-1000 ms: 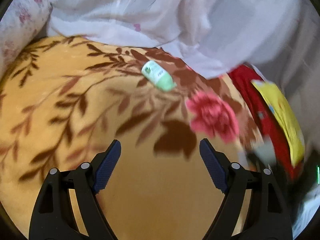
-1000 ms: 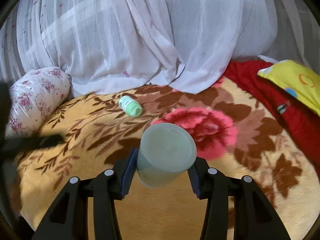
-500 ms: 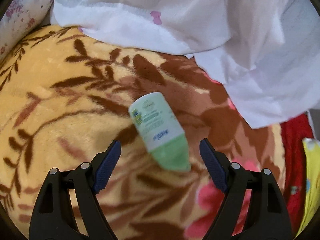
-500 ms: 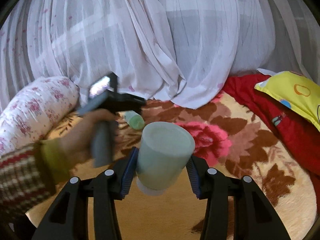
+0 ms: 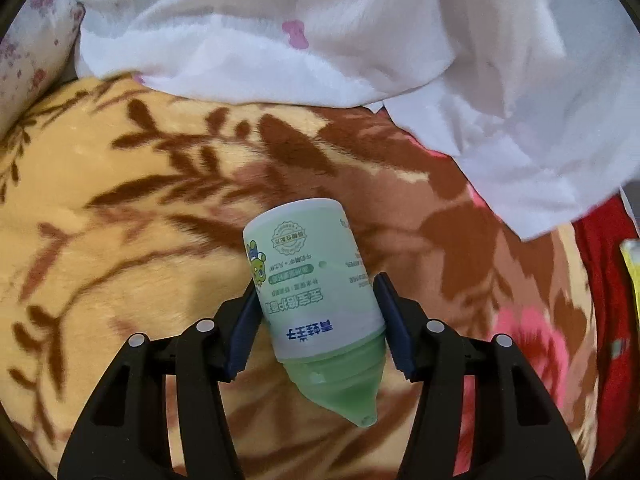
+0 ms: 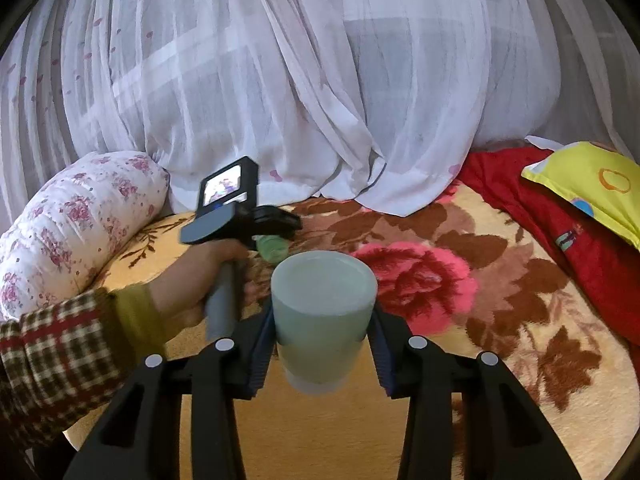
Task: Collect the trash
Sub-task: 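Grasp the white pill bottle with the right tool while the left tool grasps the green lotion bottle, then drop the pill bottle and lotion bottle into the orange bin with both tools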
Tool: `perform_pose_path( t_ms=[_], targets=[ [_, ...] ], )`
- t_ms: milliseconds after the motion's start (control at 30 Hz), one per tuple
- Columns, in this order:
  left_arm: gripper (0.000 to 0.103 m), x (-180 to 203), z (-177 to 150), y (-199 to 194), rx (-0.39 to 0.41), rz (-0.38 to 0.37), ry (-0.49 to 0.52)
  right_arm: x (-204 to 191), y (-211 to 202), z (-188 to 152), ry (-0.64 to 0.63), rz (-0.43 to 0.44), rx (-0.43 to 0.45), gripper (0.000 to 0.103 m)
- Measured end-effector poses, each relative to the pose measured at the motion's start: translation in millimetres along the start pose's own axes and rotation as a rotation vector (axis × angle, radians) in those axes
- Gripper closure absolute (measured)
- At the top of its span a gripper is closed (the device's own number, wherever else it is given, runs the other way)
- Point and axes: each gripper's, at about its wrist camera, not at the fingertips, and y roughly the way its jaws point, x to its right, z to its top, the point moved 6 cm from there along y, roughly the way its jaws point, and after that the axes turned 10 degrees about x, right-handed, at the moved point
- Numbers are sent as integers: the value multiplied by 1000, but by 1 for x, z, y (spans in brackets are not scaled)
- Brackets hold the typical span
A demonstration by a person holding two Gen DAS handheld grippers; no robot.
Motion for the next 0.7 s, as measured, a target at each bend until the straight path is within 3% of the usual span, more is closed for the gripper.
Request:
perform_pose_path(
  t_ms=[400,700],
  targets=[
    [49,-64,-60,-128,67,-56,111,-28,1,-6,-29,3,-25,62],
    [49,-127,-120,-242,78,-92,145,-97,-38,-18,-52,102,-53,62]
  ],
)
